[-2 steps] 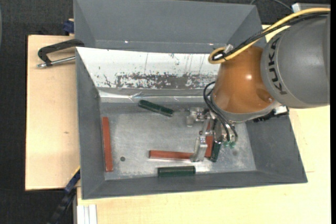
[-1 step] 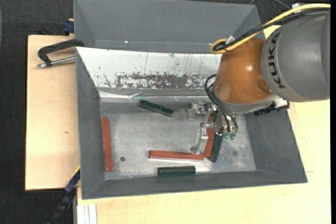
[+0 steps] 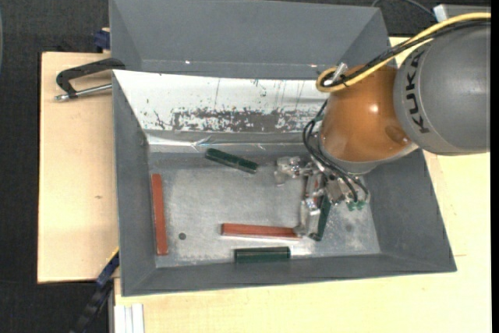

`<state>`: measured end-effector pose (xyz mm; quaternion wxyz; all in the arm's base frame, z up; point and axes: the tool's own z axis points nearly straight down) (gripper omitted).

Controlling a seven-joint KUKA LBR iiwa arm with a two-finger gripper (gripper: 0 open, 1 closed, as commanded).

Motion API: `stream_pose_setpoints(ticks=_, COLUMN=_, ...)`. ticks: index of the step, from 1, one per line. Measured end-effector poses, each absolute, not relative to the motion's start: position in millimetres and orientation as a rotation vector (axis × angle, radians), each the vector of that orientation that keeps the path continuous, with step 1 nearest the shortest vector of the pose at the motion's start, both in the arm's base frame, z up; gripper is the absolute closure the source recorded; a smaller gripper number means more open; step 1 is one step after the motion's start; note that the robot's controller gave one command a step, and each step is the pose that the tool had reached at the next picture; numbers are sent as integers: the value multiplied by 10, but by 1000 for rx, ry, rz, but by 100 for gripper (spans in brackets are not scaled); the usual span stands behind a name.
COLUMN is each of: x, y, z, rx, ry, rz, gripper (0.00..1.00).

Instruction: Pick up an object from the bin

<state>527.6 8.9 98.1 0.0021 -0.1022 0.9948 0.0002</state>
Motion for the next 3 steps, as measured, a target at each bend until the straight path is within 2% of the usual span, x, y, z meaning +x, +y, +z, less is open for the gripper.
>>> stream_pose_setpoints(ticks=1, x=5167, y=-57, z=910, rx=-589, ry=3085, rz=1, gripper=0)
stream_pose_setpoints(ticks=2, x=4973, y=672, z=864, rx=-475, ry=3104, rz=3, gripper=100)
stream_pose_setpoints(ticks=3, x=4974, y=671, z=864, rx=-475, ry=3104, rz=2, gripper=100)
